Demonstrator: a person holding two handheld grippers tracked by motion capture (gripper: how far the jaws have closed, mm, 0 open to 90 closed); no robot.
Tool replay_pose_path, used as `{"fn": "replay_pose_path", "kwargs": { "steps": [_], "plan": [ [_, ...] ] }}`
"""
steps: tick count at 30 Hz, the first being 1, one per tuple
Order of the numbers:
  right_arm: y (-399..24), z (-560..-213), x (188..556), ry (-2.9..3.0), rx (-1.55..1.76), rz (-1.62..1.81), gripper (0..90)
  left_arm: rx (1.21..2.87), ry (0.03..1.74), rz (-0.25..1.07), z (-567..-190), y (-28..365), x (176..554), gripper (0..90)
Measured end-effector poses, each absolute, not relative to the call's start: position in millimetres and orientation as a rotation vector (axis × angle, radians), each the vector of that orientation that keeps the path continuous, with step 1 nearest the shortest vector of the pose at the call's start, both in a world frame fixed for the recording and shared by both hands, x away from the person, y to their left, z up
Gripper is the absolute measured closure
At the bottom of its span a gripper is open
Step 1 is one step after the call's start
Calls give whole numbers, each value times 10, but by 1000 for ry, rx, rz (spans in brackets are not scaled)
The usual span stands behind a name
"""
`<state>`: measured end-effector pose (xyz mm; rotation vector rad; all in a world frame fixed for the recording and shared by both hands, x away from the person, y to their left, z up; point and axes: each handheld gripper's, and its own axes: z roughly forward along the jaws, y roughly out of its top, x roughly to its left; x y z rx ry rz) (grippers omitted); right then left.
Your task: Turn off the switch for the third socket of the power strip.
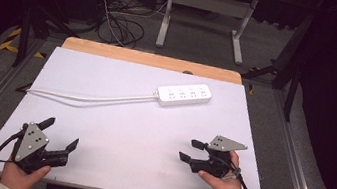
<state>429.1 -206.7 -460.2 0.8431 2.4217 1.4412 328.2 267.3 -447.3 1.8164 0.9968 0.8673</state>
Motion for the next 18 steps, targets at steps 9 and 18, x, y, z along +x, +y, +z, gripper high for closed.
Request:
{"fn": "replay_pose_path", "kwargs": {
  "steps": [9,18],
  "plan": [
    [-2197,-4808,4221,2372,820,1521,330,1813,993,875,-4485,2678,3297,102],
    [-2229,-4805,4223,2317,845,1370,370,1804,994,887,-4497,2694,3305,94]
  ]
}}
